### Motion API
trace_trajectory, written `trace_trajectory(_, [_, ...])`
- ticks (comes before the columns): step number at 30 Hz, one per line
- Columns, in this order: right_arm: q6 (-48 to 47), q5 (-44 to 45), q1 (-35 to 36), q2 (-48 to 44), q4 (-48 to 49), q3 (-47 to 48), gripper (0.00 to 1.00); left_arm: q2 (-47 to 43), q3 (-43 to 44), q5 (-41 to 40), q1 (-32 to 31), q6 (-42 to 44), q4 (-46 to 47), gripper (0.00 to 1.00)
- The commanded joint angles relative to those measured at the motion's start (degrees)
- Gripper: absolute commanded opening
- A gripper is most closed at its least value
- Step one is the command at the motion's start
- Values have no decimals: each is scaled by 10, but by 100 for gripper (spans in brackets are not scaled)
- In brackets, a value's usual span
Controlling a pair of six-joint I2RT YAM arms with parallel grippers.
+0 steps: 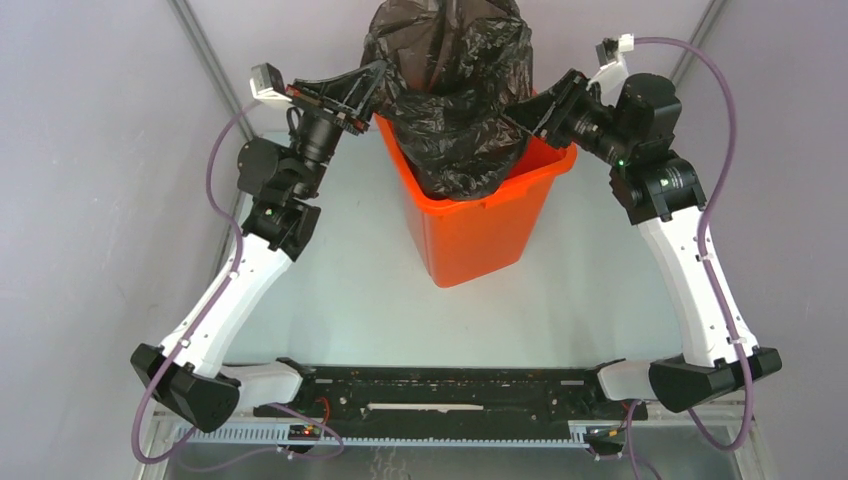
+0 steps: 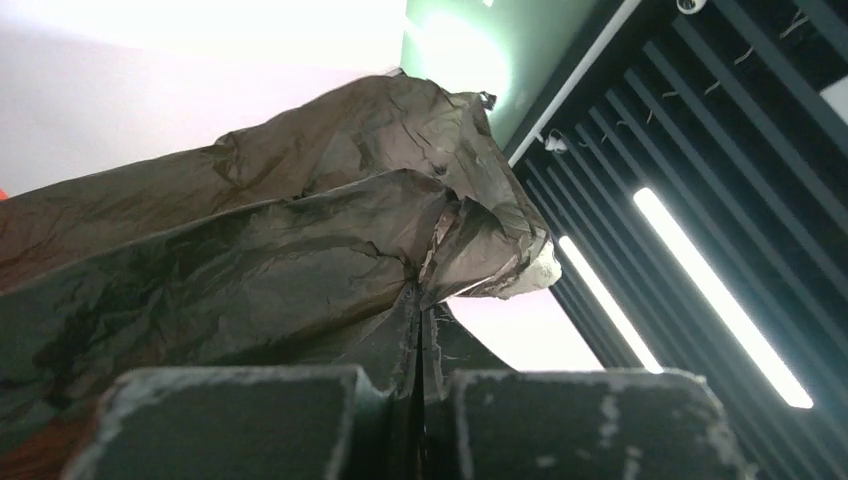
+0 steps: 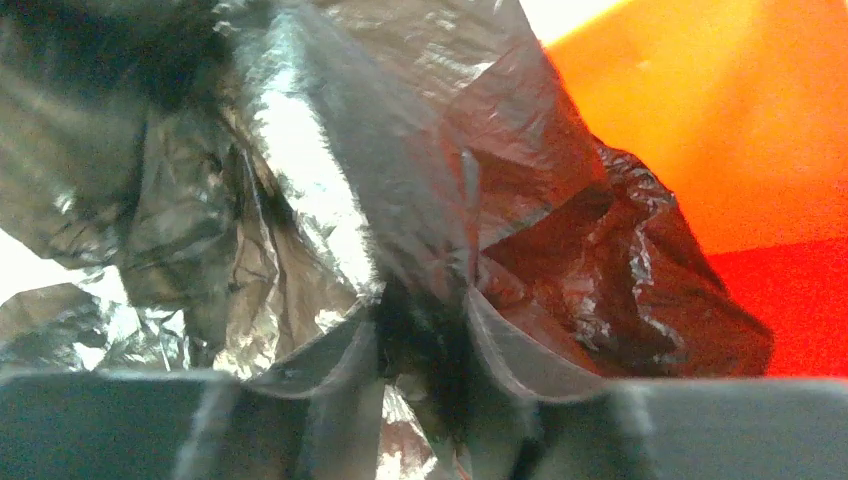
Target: Put the trash bags into the trash bin
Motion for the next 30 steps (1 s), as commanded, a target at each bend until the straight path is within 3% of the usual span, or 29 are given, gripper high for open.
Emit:
trace_trajectory(1, [21,0,11,-3,16,24,24,-22,-9,0,16,-66,-23,0])
trace_trajectory(4, [23,6,20,-45,-59,27,13,-27,0,5,40,-62,-89,0])
trace_trajectory(8, [8,13,38,-168,-68,-74,11,-33,-9,7,70,-80,-90,0])
trace_trajectory(13, [1,-18,50,-291,-31,-226,23,-32,-7,22,100,-71,-96,0])
trace_trajectory(16, [-31,-59,56,-308,-75,-243,26,-28,-9,62,100,-78,-77,0])
trace_trajectory(17, [-55,-68,59,-316,-89,-243,31,-27,-8,79,100,-68,-73,0])
trace_trajectory(20, [-123,-48,57,-340,-144,-235,60,-34,-15,109,95,-38,-75,0])
trace_trajectory(24, [-165,61,24,-343,-207,-181,96,-41,-17,135,92,-10,-47,0])
trace_trajectory(28, [-156,160,-6,-286,-239,-58,100,-60,-29,129,91,18,-60,0])
trace_trajectory(30, [-156,134,-7,-249,-229,-10,100,-69,-44,116,91,16,-56,0])
